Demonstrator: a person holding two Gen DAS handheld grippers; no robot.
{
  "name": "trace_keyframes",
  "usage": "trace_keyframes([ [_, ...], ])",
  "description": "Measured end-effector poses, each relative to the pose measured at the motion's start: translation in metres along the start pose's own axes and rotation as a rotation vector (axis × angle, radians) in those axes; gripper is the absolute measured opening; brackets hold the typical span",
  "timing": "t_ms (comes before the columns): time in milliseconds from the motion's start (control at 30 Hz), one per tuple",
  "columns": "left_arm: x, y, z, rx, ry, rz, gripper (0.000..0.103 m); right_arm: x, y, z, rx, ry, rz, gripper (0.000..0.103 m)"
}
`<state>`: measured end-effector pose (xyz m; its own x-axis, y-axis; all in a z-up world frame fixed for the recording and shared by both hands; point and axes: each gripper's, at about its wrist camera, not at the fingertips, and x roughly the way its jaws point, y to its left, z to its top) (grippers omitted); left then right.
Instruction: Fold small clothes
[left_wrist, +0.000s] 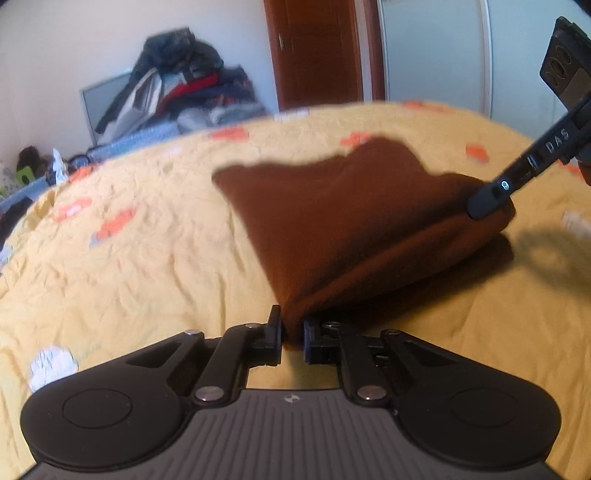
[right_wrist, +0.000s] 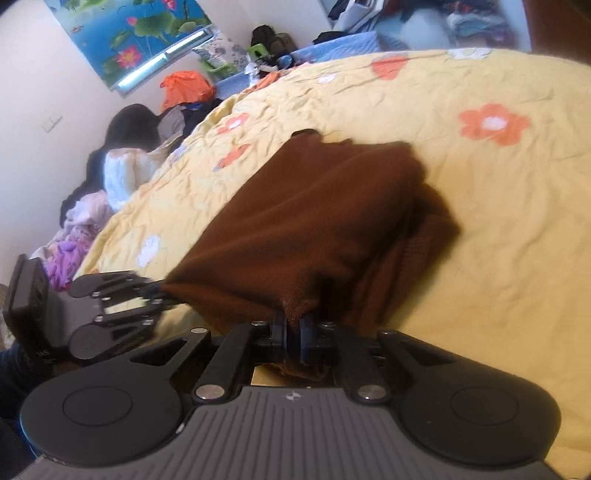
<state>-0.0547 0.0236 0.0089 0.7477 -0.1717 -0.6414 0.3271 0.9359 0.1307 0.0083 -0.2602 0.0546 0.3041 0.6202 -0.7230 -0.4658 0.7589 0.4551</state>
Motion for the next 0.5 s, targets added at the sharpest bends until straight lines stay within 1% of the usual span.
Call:
trace_keyframes([
  [33, 0.002, -0.002, -0.004, 0.007, -0.01, 0.011, 0.009, 0.014, -0.003, -0.006, -0.008, 0.051, -0.018, 0.008],
  [67, 0.002, -0.007, -0.005, 0.033, -0.021, 0.025, 0.009, 0.019, -0.003, -0.012, -0.031, 0.028, -0.012, 0.004],
  [100, 0.0, -0.01, -0.004, 0.051, -0.019, 0.031, 0.009, 0.019, -0.004, -0.011, -0.021, 0.016, -0.007, 0.004],
  [133, -0.003, -0.011, -0.003, 0.058, -0.015, 0.018, 0.011, 0.017, -0.006, -0.009, 0.007, 0.014, -0.005, 0.005],
  [167, -0.008, -0.009, -0.004, 0.063, -0.016, -0.011, 0.012, 0.013, -0.007, -0.006, 0.026, 0.012, 0.007, 0.01],
  [200, -0.015, -0.007, -0.005, 0.072, -0.018, -0.049, 0.013, 0.007, -0.006, -0.004, 0.033, 0.005, 0.025, 0.026],
  [233, -0.024, -0.004, -0.007, 0.082, -0.022, -0.088, 0.014, -0.001, -0.006, -0.001, 0.037, -0.017, 0.034, 0.047],
  [267, -0.033, 0.001, -0.007, 0.083, -0.035, -0.126, 0.014, -0.01, -0.007, 0.003, 0.044, -0.062, 0.027, 0.059],
  [300, -0.042, 0.005, -0.007, 0.076, -0.054, -0.156, 0.014, -0.02, -0.008, 0.008, 0.06, -0.124, 0.011, 0.083],
  [333, -0.049, 0.008, -0.003, 0.061, -0.082, -0.186, 0.016, -0.028, -0.012, 0.015, 0.082, -0.186, 0.002, 0.095],
  [367, -0.053, 0.01, 0.002, 0.045, -0.111, -0.207, 0.02, -0.032, -0.018, 0.023, 0.111, -0.232, 0.001, 0.097],
  [400, -0.054, 0.008, 0.008, 0.033, -0.141, -0.215, 0.035, -0.031, -0.026, 0.033, 0.152, -0.261, 0.001, 0.096],
  [433, -0.051, 0.004, 0.015, 0.031, -0.175, -0.209, 0.058, -0.025, -0.036, 0.045, 0.202, -0.284, 0.002, 0.096],
  [467, -0.046, -0.003, 0.021, 0.041, -0.211, -0.192, 0.069, -0.016, -0.046, 0.056, 0.259, -0.297, -0.002, 0.096],
  [500, -0.039, -0.011, 0.025, 0.062, -0.237, -0.191, 0.08, -0.003, -0.057, 0.066, 0.323, -0.289, -0.003, 0.093],
])
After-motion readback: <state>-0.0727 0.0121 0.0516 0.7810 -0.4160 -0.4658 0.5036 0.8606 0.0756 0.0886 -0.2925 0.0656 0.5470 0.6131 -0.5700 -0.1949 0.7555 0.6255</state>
